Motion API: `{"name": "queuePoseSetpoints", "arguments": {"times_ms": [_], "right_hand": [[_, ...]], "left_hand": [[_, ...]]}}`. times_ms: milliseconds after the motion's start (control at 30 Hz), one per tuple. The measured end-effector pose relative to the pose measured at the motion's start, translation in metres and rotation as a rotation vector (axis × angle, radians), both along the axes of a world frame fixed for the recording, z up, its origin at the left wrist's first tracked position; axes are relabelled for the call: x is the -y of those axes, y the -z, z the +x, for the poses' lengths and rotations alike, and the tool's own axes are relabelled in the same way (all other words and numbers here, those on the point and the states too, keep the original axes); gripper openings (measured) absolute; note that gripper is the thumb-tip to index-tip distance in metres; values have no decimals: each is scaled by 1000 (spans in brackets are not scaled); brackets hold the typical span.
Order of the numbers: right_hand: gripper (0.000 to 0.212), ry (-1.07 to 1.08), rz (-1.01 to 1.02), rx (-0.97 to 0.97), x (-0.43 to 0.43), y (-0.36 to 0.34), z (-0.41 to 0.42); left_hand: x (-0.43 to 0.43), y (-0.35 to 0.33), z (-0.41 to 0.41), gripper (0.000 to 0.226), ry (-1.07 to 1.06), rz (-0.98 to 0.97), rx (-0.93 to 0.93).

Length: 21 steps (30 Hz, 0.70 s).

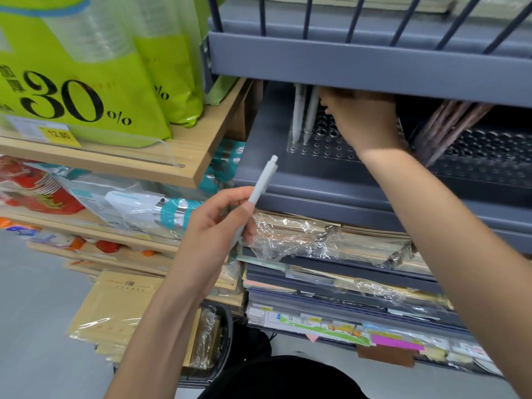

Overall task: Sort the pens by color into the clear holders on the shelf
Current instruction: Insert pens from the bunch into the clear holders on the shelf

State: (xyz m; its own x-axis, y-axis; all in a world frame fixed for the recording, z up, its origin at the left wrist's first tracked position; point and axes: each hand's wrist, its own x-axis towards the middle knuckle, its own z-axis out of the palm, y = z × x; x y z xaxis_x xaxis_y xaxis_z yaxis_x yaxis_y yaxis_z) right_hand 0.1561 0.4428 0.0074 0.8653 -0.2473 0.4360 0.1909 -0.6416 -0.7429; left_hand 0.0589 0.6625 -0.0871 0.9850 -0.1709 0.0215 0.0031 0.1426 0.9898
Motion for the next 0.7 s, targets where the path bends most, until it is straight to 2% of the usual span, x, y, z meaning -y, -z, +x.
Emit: {"name": "queuePoseSetpoints", "arguments": {"times_ms": [67, 167, 200, 300, 333, 433, 533, 600, 700], "right_hand": [[19, 12, 25, 27, 1, 2, 0], [40, 77, 115, 17, 3, 3, -12], [41, 86, 154, 23, 3, 5, -18], [10, -100, 347, 15, -7, 13, -47], [5, -199, 348, -6, -11, 17, -57], [8, -390, 266, -30, -21, 22, -75], [12, -394, 258, -42, -22, 22, -80], [6, -379, 302, -51, -18, 21, -80], [7, -296, 478, 37, -6, 14, -77]], "left_hand": [[0, 1, 0, 21, -35, 7, 45], [4, -1, 2, 18, -93, -46, 90], [4, -3, 3, 17, -111, -75, 101], [6, -6, 7, 17, -124, -113, 121], [8, -7, 8, 16, -118, -112, 123], [15, -12, 12, 16, -74, -104, 136], [25, -16, 15, 15, -27, -57, 203], [30, -17, 16, 14, -43, 29, 276], [31, -13, 24, 17, -172, 423, 544]]}}
